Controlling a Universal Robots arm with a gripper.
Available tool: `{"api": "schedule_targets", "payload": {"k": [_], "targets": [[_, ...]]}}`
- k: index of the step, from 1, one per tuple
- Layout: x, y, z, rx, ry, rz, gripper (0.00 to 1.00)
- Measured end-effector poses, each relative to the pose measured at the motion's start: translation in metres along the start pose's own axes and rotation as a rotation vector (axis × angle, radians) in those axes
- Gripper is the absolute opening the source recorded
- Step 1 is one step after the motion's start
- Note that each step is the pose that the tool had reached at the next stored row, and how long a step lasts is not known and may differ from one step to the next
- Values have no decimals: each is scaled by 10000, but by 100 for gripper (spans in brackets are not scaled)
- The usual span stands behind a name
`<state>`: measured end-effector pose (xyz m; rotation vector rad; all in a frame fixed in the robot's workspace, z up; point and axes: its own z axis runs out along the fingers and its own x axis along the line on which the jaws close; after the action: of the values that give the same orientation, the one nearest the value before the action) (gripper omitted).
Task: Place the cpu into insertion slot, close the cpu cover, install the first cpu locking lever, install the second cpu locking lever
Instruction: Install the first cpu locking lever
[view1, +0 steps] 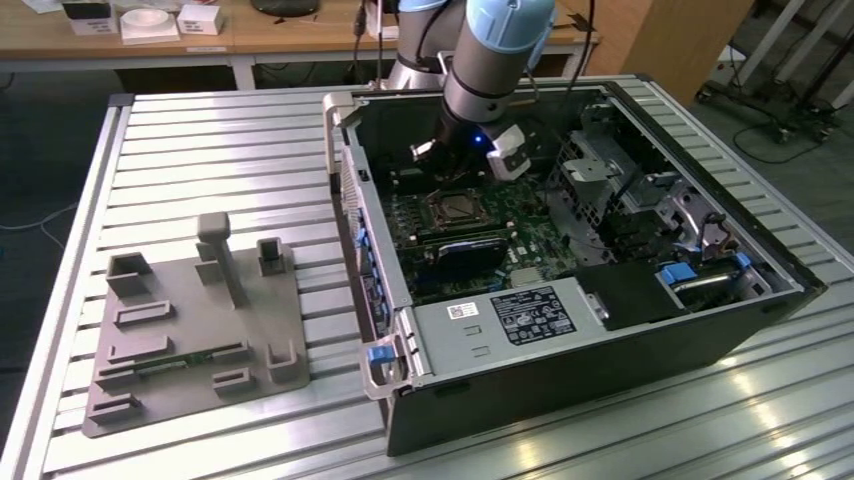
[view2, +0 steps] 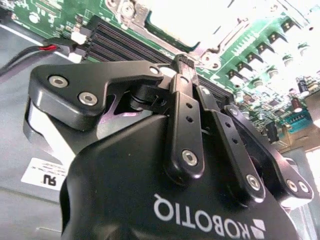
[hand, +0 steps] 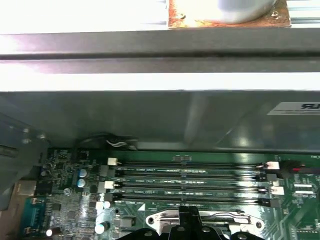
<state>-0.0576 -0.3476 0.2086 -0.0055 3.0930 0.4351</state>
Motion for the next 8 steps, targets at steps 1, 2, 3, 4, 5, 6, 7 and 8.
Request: {"api": "schedule_targets", "payload": {"k": [1,2,3,4,5,6,7,8], "targets": [[-14,0,0,0,0,1,10],[-28,0,0,1,0,1,10],[-41,0,1,0,0,1,10],[-54,0,1,0,0,0,10],[-66,0,1,-1,0,0,10],[-79,0,1,0,0,0,10],[-90,0,2,0,0,0,10],[-99,0,2,-1,0,-1,10]]}}
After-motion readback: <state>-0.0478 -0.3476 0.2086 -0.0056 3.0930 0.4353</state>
